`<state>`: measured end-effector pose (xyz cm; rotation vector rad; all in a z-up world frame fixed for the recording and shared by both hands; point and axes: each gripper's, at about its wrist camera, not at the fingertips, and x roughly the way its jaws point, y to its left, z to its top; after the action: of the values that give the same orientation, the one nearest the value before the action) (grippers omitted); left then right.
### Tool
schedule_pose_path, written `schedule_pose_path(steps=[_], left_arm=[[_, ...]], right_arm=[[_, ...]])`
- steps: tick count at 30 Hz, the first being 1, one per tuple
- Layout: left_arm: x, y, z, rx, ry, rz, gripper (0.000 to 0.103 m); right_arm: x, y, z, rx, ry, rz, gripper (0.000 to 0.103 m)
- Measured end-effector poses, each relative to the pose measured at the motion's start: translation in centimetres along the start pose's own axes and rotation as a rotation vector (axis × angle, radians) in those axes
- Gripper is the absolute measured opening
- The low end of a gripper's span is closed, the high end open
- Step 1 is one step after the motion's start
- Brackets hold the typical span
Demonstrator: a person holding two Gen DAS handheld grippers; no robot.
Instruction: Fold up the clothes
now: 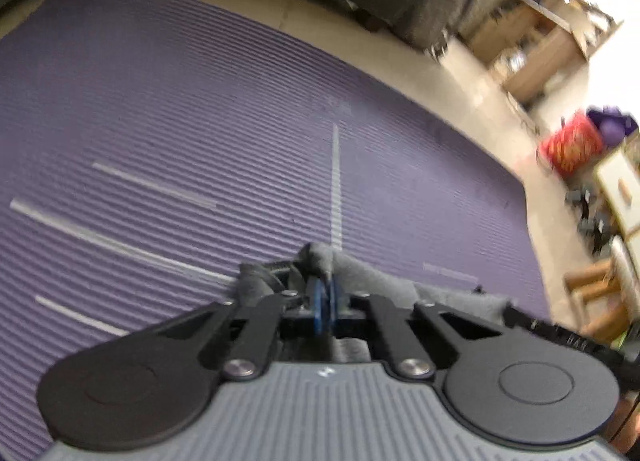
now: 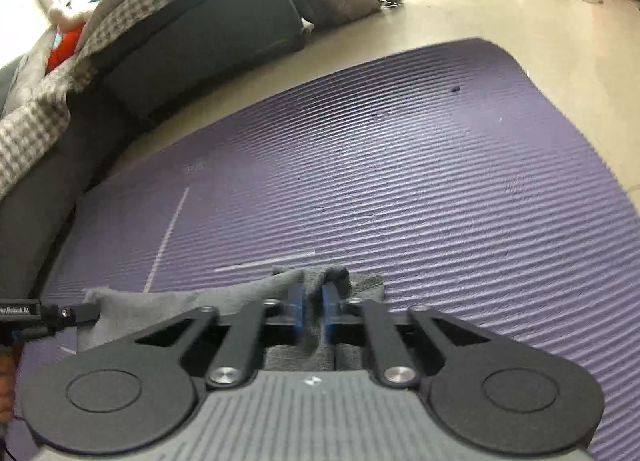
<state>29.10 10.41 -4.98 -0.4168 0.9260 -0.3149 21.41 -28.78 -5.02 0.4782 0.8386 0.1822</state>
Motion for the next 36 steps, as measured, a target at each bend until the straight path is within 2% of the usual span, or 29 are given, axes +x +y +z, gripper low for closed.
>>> schedule_pose_path(steps=[2, 3, 5, 6, 8, 10, 13, 15, 18, 22, 24, 25, 28, 30, 31, 32, 36], left_arm=[[-0.5, 0.1, -0.5, -0.003, -0.047, 0.042, 0.002], [-0.5, 0.1, -0.7, 0.0, -0.049, 0.06, 0.003], [-0.1, 0.2, -1.0, 0.0, -0.03, 0.091, 0.007], [0.1, 0.2, -1.0, 0.0, -0.022, 0.097, 0.013], [0.2, 0.2, -1.0, -0.003, -0.01, 0.105, 0.016], [-0.8, 0.3, -0.7, -0.037, -0.038, 0.083, 0.017], [-2.1, 0.2, -0.4, -0.048, -0.089, 0.062, 0.017], [-2.7, -0.3, -0.3, -0.02, -0.11, 0.022, 0.015], [-1.7, -1.8, -1.1, 0.067, -0.072, -0.027, 0.015], [-0.1, -2.6, -2.5, 0.123, -0.036, -0.032, 0.015], [0.6, -2.1, -3.1, 0.14, -0.027, 0.011, 0.013], [0.5, -1.7, -3.2, 0.139, -0.028, 0.019, 0.004], [-0.1, 0.1, -3.1, 0.102, -0.047, 0.026, 0.004], [-0.8, 0.8, -2.9, 0.076, -0.057, 0.027, 0.004], [-1.2, 1.0, -2.9, 0.075, -0.062, 0.032, 0.006], [-1.7, 1.1, -2.8, 0.072, -0.069, 0.038, 0.01], [-3.0, 0.7, -3.0, 0.062, -0.044, -0.046, 0.011]], right_arm=[[-0.4, -0.5, -0.1, 0.054, -0.053, 0.05, 0.005], [-0.3, -0.5, -0.1, 0.056, -0.053, 0.045, 0.005], [0.5, 0.0, -0.2, 0.011, -0.02, -0.015, 0.004], [0.7, 0.2, -0.2, -0.008, -0.009, -0.035, 0.005], [0.7, 0.5, -0.2, -0.016, -0.004, -0.051, 0.006], [0.2, 0.4, 0.0, 0.001, -0.004, -0.044, 0.013], [-1.0, 0.9, 0.5, -0.014, -0.035, -0.046, 0.015], [-1.9, 1.5, 0.4, -0.047, -0.058, -0.03, 0.015], [-1.8, 3.0, 0.0, -0.101, -0.053, 0.004, 0.015], [0.5, 5.0, -1.8, -0.203, 0.0, -0.004, 0.014], [0.8, 4.9, -2.4, -0.208, -0.005, -0.037, 0.004], [0.7, 4.2, -2.4, -0.183, -0.02, -0.049, 0.003], [-0.2, 2.3, -1.7, -0.101, -0.048, -0.063, 0.001], [-1.0, 2.1, -1.7, -0.093, -0.06, -0.08, 0.002], [-1.3, 2.3, -1.7, -0.1, -0.066, -0.09, 0.003], [-1.6, 2.4, -1.7, -0.107, -0.072, -0.099, 0.01], [-2.6, 4.3, -2.3, -0.147, -0.071, -0.059, 0.012]])
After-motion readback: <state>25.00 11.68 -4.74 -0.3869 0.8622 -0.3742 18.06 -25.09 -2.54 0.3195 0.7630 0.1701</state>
